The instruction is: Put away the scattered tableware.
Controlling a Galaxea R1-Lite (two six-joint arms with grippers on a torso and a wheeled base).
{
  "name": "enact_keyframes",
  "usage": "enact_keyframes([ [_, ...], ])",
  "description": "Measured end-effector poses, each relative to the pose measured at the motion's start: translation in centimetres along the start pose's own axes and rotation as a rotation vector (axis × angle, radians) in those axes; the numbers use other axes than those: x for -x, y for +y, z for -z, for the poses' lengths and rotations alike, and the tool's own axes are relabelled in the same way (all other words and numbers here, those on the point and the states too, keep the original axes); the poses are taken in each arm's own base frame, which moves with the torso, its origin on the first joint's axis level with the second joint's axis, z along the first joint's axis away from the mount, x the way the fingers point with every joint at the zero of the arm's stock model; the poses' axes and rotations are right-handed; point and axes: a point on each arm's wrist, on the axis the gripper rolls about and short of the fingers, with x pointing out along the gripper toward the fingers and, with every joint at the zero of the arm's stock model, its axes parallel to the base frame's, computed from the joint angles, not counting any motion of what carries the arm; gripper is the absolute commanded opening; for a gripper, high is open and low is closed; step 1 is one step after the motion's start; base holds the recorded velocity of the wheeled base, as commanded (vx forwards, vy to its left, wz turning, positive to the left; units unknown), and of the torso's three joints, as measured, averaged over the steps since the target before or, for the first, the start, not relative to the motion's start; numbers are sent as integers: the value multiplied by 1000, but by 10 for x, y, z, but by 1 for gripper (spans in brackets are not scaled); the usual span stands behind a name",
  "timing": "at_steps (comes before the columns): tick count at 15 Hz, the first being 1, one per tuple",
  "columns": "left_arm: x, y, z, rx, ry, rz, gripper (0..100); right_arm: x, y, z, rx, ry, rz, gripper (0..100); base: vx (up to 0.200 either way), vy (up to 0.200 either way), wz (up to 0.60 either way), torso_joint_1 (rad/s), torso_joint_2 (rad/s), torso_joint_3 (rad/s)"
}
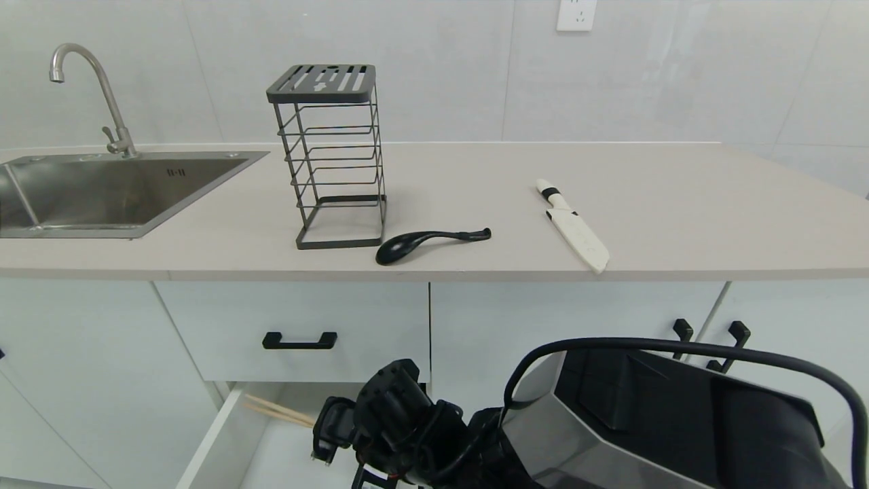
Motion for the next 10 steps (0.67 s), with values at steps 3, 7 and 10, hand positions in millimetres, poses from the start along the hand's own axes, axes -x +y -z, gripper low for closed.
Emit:
enact_keyframes([
  [3,0,0,0,0,0,0,100,-5,-5,9,-41,0,-83,0,0,0,0,0,0,0],
  [7,0,0,0,0,0,0,100,-11,-4,12,-32,37,-107,0,0,0,0,0,0,0],
  [10,0,0,0,0,0,0,100,-14,-3,13,4,30,-128,0,0,0,0,0,0,0],
])
